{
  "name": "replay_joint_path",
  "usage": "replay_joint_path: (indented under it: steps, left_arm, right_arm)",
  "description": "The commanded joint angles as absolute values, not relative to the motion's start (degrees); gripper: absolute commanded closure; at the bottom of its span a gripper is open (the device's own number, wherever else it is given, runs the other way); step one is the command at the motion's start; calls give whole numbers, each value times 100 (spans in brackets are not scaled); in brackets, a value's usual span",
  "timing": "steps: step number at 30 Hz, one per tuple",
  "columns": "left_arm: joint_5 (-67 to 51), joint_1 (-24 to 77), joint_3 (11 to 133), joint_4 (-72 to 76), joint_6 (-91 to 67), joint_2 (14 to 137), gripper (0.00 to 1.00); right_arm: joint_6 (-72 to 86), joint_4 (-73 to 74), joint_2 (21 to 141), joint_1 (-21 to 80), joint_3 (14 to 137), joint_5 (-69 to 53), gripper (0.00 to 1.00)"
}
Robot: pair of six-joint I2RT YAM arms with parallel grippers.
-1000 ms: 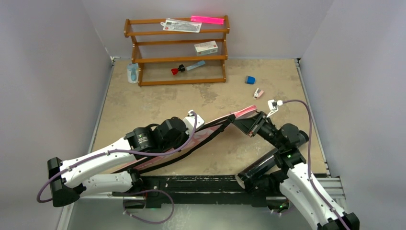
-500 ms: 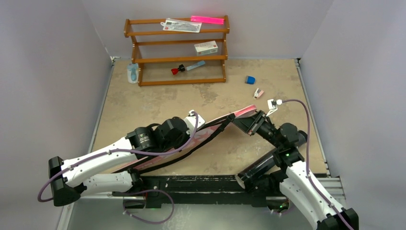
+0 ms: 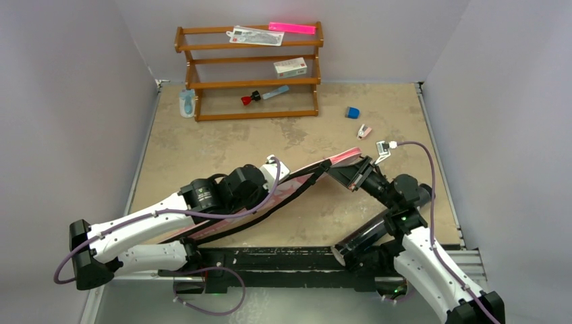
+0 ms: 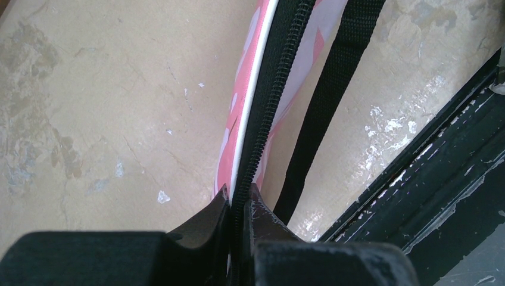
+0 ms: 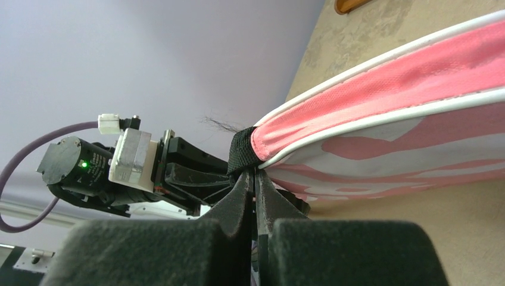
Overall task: Pack up the badminton gear
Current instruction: Zip the racket bag at the center of the board.
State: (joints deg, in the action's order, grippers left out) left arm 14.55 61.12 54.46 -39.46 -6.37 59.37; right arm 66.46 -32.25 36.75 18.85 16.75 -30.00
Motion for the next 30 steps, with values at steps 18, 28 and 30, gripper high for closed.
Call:
replay_joint_path:
  steps: [18,28,30]
  left_arm:
    - [1389,6108,5658,-3179,-867,6353,100]
    - [1455,6108,5772,-3161,-901,6478,100]
    - [1501,6108,5773,-3157,-914,6473,100]
  right_arm:
    - [6669,-3346,4462,2280,1943,-3789,100]
    - [5868,-2915,4532,2920,2204,-3398,100]
    - [5623,-2524,4388,3000,2293,-3191,100]
